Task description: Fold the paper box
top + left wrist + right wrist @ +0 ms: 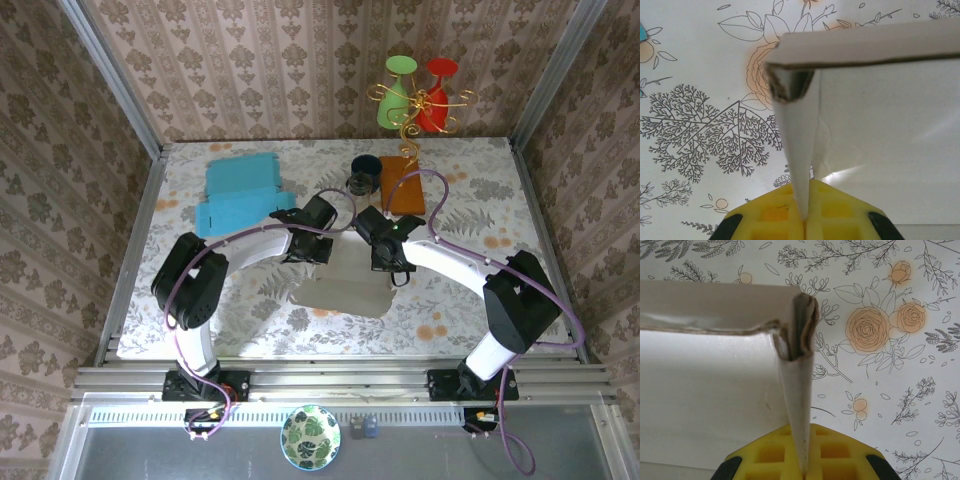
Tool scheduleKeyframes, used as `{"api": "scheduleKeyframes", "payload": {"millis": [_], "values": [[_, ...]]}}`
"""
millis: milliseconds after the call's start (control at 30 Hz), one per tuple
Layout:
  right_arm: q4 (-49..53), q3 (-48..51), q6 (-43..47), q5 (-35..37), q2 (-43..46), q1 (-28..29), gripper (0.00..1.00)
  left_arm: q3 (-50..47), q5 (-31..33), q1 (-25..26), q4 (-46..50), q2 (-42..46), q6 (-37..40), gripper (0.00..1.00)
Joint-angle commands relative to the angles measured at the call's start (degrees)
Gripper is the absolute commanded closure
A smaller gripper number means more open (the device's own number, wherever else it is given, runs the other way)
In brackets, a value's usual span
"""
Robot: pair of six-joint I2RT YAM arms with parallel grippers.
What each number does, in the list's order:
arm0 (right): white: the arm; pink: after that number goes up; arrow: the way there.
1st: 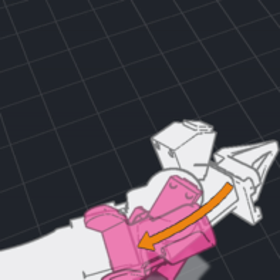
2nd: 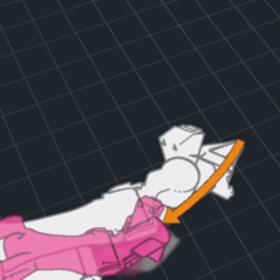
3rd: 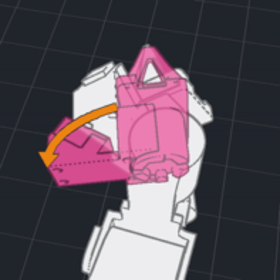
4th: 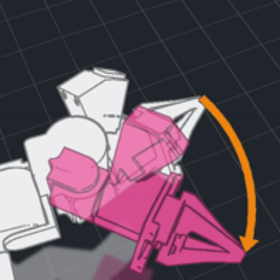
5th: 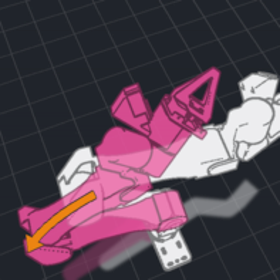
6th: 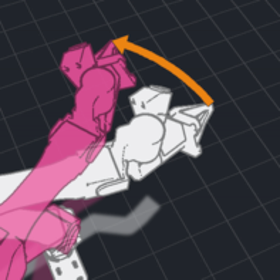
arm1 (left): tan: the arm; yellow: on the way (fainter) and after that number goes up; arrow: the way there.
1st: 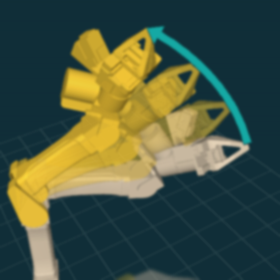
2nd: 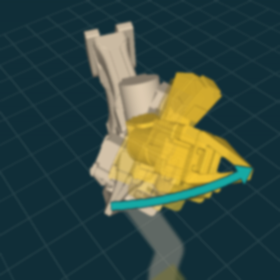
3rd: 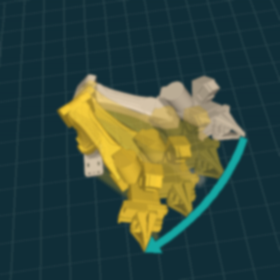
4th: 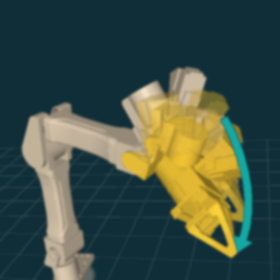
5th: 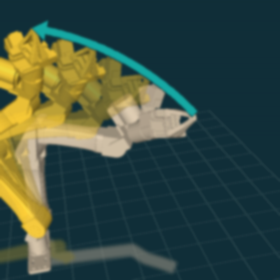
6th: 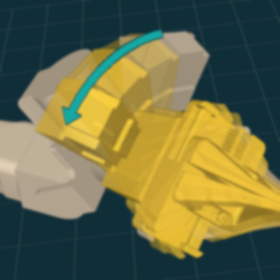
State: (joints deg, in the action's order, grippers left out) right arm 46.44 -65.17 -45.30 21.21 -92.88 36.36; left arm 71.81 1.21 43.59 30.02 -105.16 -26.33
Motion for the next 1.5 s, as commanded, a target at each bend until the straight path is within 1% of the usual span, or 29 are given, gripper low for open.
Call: {"api": "scheduleKeyframes", "payload": {"millis": [0,100,200,267,300,367,500,633,733,867,967,1133,1300,1400,1467], "values": [[2.0,1.2,-1.9,1.2,-0.6,-0.7,1.00,1.6,2.0,-0.3,2.4,1.2,-0.2,0.81],[2.0,1.9,-2.3,0.4,-0.6,-1.4,1.00,2.8,-0.8,-0.3,1.8,2.3,0.0,0.67],[2.0,2.6,-2.9,-0.3,-0.7,-2.2,1.00,3.7,-4.1,-0.9,1.4,3.1,-0.3,0.59],[1.9,3.2,-3.4,-1.0,-0.7,-2.8,1.00,3.9,-7.0,-1.3,1.1,3.3,-0.6,0.56],[1.9,3.5,-3.7,-1.4,-0.6,-3.2,1.00,3.8,-9.5,-1.6,0.3,3.5,-0.6,0.55],[1.7,4.2,-4.2,-2.2,-0.7,-3.9,1.00,2.4,-12.7,-2.0,-2.9,4.5,-0.9,0.53],[1.8,4.5,-5.0,-3.2,-1.3,-4.5,1.00,-0.7,-15.7,-3.3,-8.3,7.2,-3.1,0.51],[2.0,4.5,-5.6,-4.2,-1.9,-5.1,1.00,-1.5,-18.3,-5.1,-9.5,7.6,-4.9,0.49],[2.2,4.6,-6.2,-5.1,-2.1,-5.9,1.00,-1.1,-18.2,-5.9,-8.4,7.8,-4.5,0.47],[3.3,5.7,-7.7,-6.6,-1.9,-8.3,1.00,-0.9,-15.0,-7.4,-7.4,10.3,-4.8,0.47],[3.0,8.3,-10.1,-9.1,-1.0,-11.4,1.00,-1.1,-12.1,-8.8,-7.3,12.7,-4.6,0.47],[1.1,14.2,-16.4,-15.3,2.1,-18.1,1.00,-2.8,-6.1,-9.0,-6.3,15.8,-2.1,0.50],[0.7,17.2,-25.0,-22.0,3.9,-23.1,1.00,-7.4,-7.4,-9.5,-6.1,17.6,-3.3,0.54],[2.5,16.7,-29.6,-24.5,3.1,-23.6,1.00,-9.7,-9.0,-9.1,-5.7,18.3,-4.1,0.58],[5.6,15.0,-31.8,-25.2,1.6,-23.6,1.00,-11.3,-9.4,-8.3,-5.9,18.6,-4.8,0.58]]}}
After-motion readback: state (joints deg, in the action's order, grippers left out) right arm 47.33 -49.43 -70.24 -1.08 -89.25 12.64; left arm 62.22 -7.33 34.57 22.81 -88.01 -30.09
